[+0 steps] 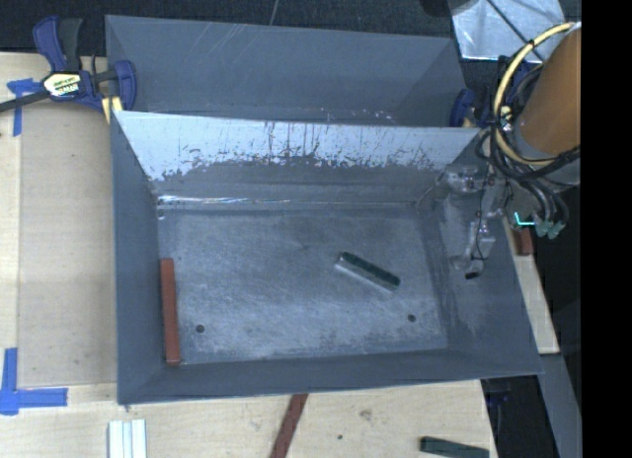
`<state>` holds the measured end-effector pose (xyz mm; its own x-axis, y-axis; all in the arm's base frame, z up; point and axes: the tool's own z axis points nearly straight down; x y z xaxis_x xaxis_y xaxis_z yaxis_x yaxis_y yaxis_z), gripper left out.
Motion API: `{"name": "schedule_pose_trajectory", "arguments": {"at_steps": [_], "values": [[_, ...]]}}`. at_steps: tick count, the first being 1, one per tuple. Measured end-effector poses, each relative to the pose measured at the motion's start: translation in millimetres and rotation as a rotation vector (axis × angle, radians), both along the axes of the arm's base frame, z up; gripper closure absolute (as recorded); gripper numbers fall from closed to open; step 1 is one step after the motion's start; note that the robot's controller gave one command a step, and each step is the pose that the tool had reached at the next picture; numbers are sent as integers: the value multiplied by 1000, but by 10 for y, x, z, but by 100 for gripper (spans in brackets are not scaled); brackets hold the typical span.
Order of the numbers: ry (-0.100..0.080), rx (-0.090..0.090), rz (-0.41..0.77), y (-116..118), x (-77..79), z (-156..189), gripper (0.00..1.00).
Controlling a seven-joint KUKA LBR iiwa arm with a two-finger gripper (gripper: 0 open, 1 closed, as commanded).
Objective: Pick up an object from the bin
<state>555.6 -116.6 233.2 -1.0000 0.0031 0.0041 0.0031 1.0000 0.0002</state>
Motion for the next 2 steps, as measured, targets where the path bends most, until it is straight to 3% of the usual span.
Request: {"name": "schedule_pose_trajectory", "arguments": {"at_steps": [1, 2], "values": [[-8, -1, 2, 5, 16, 45, 0], [-14, -2, 66, 259, 180, -481, 0]]}}
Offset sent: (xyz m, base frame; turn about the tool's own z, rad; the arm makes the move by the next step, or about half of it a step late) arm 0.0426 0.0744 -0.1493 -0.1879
